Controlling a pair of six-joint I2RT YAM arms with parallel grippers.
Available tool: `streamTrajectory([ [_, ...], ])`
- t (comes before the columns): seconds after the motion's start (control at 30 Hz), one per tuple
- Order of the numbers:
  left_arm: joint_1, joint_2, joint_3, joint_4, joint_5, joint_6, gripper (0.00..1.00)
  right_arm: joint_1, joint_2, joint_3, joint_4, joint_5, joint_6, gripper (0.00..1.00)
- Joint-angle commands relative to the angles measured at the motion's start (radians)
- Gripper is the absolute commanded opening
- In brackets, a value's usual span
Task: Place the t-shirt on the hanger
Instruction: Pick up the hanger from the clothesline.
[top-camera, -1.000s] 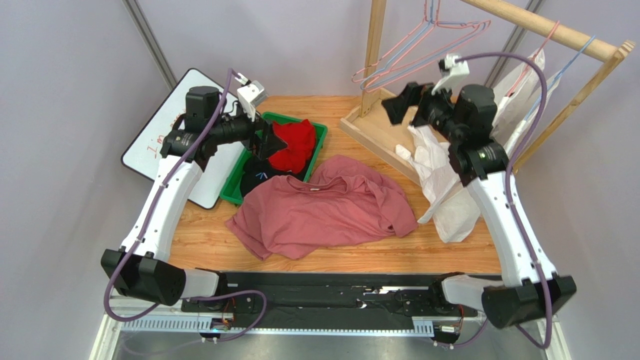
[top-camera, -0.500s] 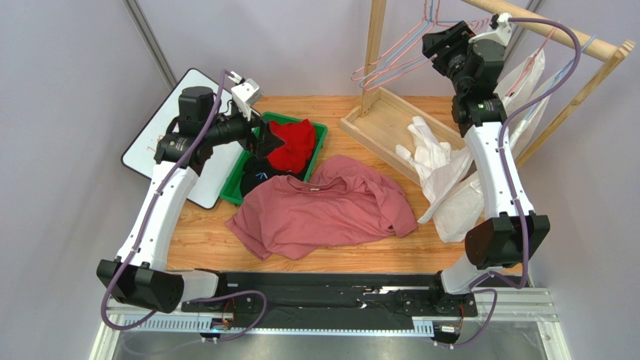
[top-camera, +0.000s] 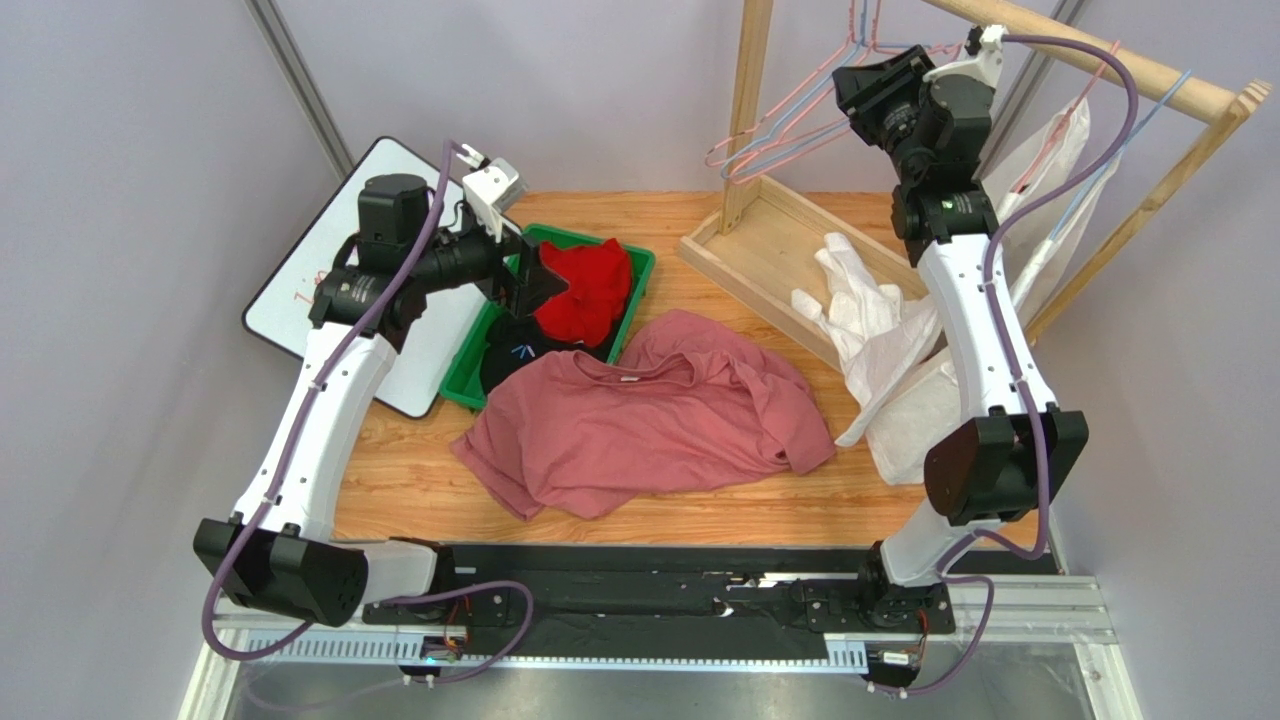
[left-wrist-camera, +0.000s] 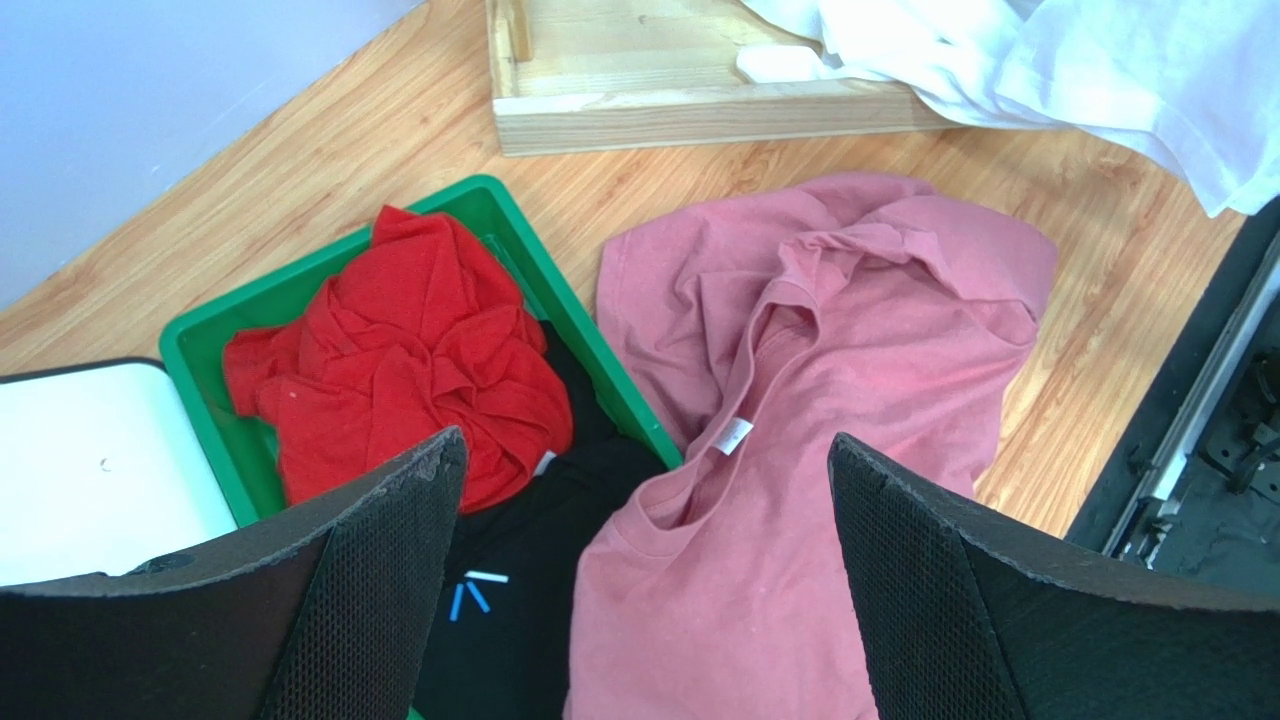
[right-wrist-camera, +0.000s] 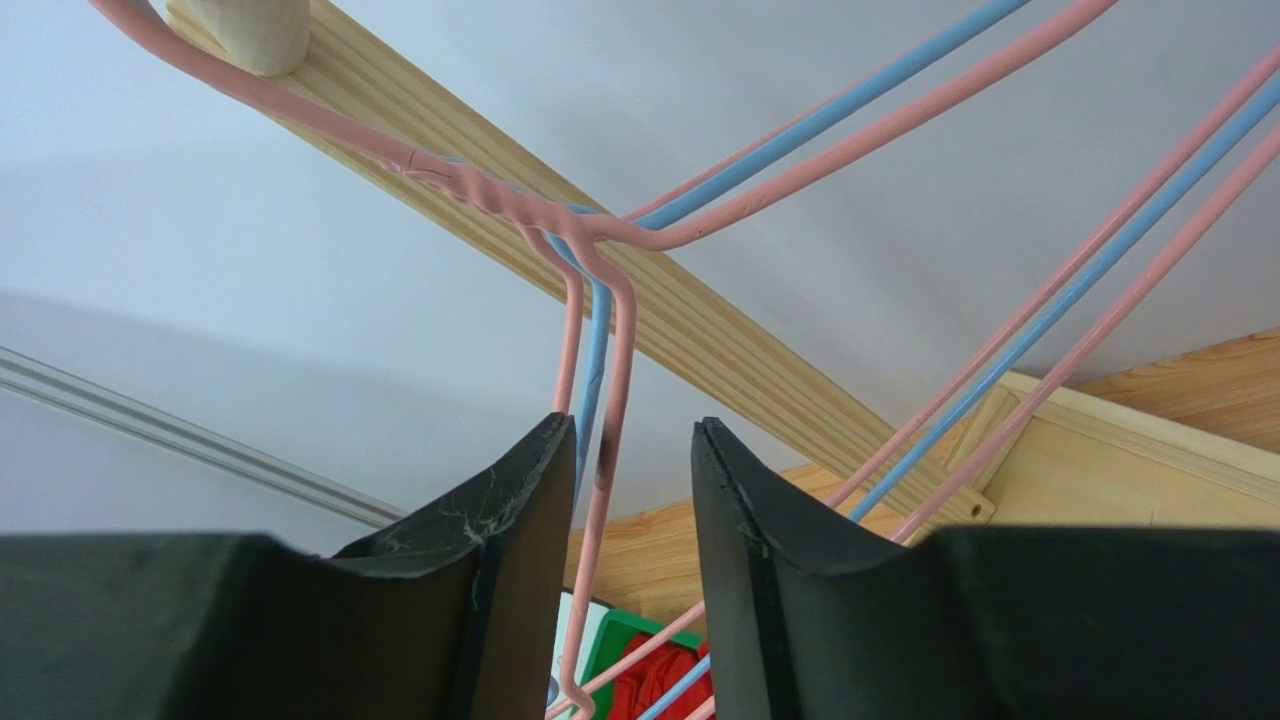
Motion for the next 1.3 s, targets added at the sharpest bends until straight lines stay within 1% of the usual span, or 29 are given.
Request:
streamTrajectory([
  [0.0, -0.002, -0.016, 0.0, 0.027, 0.005, 0.016, 0.94, -0.003, 0.024, 0.06, 0.072, -0.017, 0.026, 0.35],
  [0.03, -0.002, -0.014, 0.0, 0.027, 0.005, 0.014, 0.94, -0.005, 0.025, 0.061, 0.072, -0.017, 0.028, 0.31],
  [0.2, -0.002, -0.011, 0.002, 0.027, 0.001, 0.017, 0.94, -0.005, 0.024, 0.058, 0.082, -0.036, 0.027, 0.22],
  [0.23, -0.002, -0.011, 0.002, 0.027, 0.001, 0.017, 0.94, -0.005, 0.022, 0.055, 0.093, -0.041, 0.025, 0.17],
  [0.3, -0.002, -0.01, 0.0, 0.027, 0.003, 0.019, 0.93, -0.006, 0.021, 0.052, 0.093, -0.047, 0.023, 0.12],
  [0.33, -0.002, -0.008, 0.002, 0.026, 0.001, 0.017, 0.94, -0.008, 0.019, 0.052, 0.093, -0.049, 0.022, 0.07],
  [0.4, -0.002, -0.006, 0.003, 0.027, 0.001, 0.019, 0.93, -0.009, 0.015, 0.049, 0.121, -0.053, 0.022, 0.04],
  [0.43, -0.001, -0.006, 0.003, 0.027, 0.003, 0.02, 0.94, -0.009, 0.006, 0.045, 0.127, -0.055, 0.023, 0.0],
  [0.63, -0.002, -0.01, 0.005, 0.027, 0.005, 0.019, 0.94, -0.011, -0.051, -0.004, 0.185, -0.058, 0.004, 0.0],
  [0.93, -0.002, -0.008, 0.02, -0.017, 0.023, 0.052, 0.94, -0.017, -0.16, -0.089, 0.204, -0.049, -0.041, 0.0],
  [1.17, -0.002, -0.011, 0.017, -0.022, 0.046, 0.043, 0.94, -0.017, -0.264, -0.193, 0.162, -0.072, -0.032, 0.0],
  [1.27, -0.002, -0.031, 0.005, -0.023, 0.058, 0.049, 0.95, -0.014, -0.317, -0.242, 0.121, -0.119, -0.01, 0.0],
])
